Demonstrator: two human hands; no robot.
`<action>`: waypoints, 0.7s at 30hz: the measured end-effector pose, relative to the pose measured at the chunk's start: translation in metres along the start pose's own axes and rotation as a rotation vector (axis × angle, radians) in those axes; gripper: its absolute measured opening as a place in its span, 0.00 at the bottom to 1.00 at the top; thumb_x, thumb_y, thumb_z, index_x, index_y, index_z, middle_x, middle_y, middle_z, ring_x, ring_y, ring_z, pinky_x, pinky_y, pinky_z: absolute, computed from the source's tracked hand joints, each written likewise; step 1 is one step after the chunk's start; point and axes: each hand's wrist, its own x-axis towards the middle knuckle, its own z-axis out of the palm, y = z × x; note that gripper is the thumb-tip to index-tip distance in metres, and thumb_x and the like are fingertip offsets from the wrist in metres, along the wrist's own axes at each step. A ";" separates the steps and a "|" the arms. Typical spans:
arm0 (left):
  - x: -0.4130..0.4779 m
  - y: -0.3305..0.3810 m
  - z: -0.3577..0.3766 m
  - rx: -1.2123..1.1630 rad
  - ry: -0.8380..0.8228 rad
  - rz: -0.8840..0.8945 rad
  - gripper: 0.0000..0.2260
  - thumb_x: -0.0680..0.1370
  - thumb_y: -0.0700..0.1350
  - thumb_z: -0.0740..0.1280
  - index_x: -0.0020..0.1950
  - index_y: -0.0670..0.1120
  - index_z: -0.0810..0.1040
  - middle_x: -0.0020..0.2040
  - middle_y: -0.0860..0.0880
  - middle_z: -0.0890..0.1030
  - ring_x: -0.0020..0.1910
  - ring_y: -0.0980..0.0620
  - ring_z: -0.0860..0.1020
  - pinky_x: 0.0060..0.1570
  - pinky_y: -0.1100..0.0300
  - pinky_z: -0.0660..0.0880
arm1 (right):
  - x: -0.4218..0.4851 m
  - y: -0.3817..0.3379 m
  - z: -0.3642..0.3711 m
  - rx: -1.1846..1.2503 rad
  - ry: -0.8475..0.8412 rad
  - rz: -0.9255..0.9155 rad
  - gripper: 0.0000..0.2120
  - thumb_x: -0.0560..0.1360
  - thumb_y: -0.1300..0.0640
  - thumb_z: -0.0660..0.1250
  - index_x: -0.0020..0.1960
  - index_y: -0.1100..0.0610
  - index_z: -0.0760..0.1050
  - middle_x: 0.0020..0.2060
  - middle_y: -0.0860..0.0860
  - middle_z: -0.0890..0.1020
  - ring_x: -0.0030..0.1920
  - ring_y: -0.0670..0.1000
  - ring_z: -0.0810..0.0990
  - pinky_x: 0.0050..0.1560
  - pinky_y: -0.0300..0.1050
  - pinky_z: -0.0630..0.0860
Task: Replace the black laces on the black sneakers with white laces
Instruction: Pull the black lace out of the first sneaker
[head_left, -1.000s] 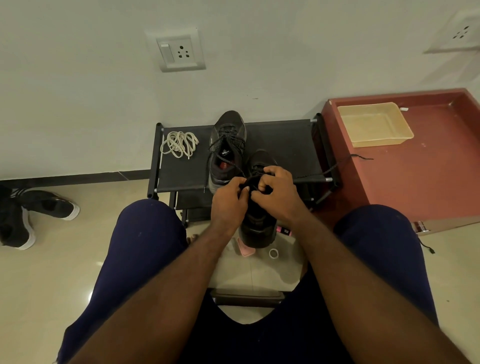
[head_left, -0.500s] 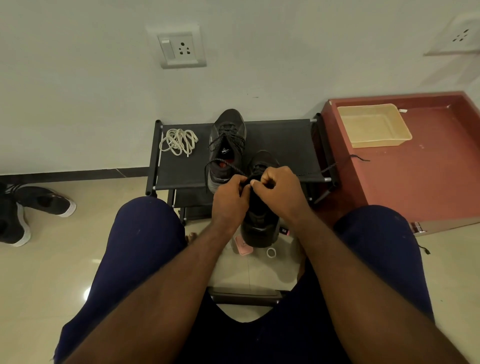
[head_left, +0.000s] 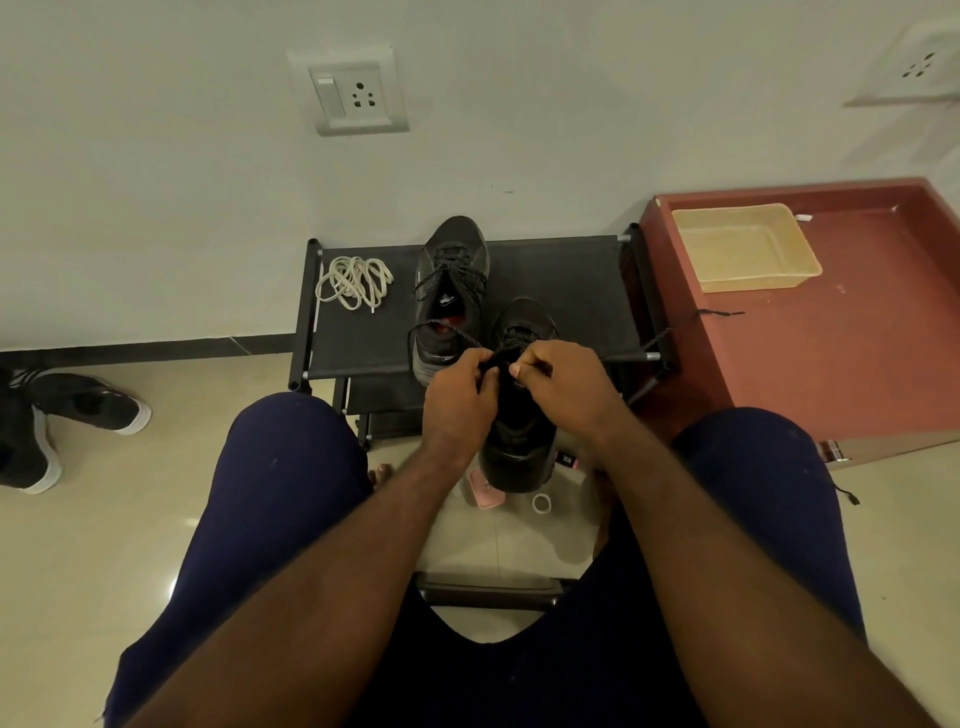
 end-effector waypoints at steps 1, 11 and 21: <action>0.000 0.000 0.000 -0.006 -0.001 -0.008 0.07 0.80 0.44 0.65 0.58 0.47 0.78 0.42 0.51 0.81 0.41 0.51 0.80 0.42 0.54 0.77 | -0.002 -0.001 -0.003 0.044 -0.020 0.000 0.09 0.78 0.57 0.67 0.42 0.59 0.79 0.40 0.52 0.82 0.41 0.50 0.80 0.43 0.44 0.74; 0.001 -0.002 -0.001 0.028 -0.007 -0.003 0.09 0.81 0.45 0.65 0.60 0.46 0.78 0.47 0.47 0.83 0.46 0.49 0.80 0.46 0.53 0.78 | -0.001 -0.001 0.003 -0.184 0.288 -0.021 0.14 0.76 0.42 0.67 0.47 0.52 0.81 0.50 0.50 0.78 0.55 0.53 0.75 0.55 0.53 0.74; -0.002 -0.003 -0.002 0.030 -0.016 0.019 0.08 0.81 0.44 0.65 0.59 0.46 0.78 0.46 0.49 0.84 0.44 0.52 0.80 0.44 0.59 0.75 | 0.006 0.010 0.033 -0.128 0.121 0.039 0.08 0.80 0.55 0.64 0.53 0.54 0.82 0.63 0.53 0.75 0.64 0.54 0.72 0.64 0.57 0.72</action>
